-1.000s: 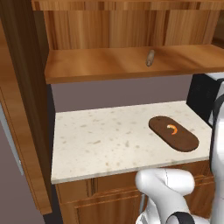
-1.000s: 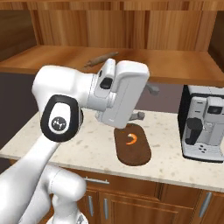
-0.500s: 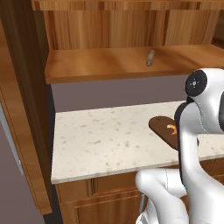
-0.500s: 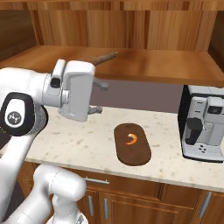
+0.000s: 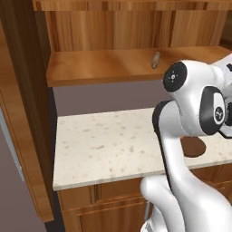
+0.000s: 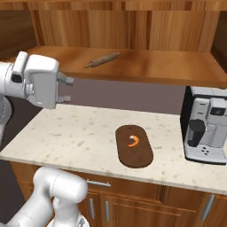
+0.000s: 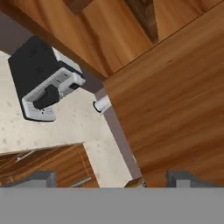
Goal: Open the cabinet, retrieve the rolling pin, and place it next to the meat on the cutting board to prepare for tenderizing.
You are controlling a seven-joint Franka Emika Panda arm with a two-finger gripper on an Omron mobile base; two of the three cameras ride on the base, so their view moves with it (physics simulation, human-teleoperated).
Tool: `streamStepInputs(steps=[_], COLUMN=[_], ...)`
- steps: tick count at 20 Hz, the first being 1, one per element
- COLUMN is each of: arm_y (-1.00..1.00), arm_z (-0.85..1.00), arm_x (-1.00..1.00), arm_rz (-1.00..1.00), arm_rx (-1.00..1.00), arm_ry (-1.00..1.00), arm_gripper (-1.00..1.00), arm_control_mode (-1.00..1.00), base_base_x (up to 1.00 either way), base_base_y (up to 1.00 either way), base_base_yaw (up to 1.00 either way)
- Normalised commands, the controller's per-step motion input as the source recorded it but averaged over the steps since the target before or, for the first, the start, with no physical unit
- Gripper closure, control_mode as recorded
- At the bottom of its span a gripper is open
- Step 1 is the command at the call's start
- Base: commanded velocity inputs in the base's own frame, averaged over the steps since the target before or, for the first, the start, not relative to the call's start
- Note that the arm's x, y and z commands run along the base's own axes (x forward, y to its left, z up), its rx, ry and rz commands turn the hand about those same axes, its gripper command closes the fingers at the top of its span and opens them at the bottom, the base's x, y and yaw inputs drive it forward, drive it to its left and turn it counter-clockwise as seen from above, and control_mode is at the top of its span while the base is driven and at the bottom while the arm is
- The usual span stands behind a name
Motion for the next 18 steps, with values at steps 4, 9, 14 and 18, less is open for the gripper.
streamStepInputs(steps=[4, 9, 14, 18], arm_y=[0.43, 0.29, 0.25, 0.29], arm_z=[0.37, 0.23, 0.01, 0.0], arm_x=[0.0, 0.0, 0.09, 0.07], arm_rz=[0.0, 0.0, 0.04, 0.03], arm_rx=[0.25, 0.23, 0.16, 0.12], arm_ry=[-0.33, -0.39, -0.44, -0.19], arm_gripper=[-1.0, -1.0, -1.0, -1.0], arm_control_mode=[-1.0, -1.0, -1.0, -1.0], base_base_x=[0.0, 0.0, 0.0, 0.0], base_base_y=[0.0, 0.0, 0.0, 0.0], base_base_yaw=[0.0, 0.0, 0.0, 0.0])
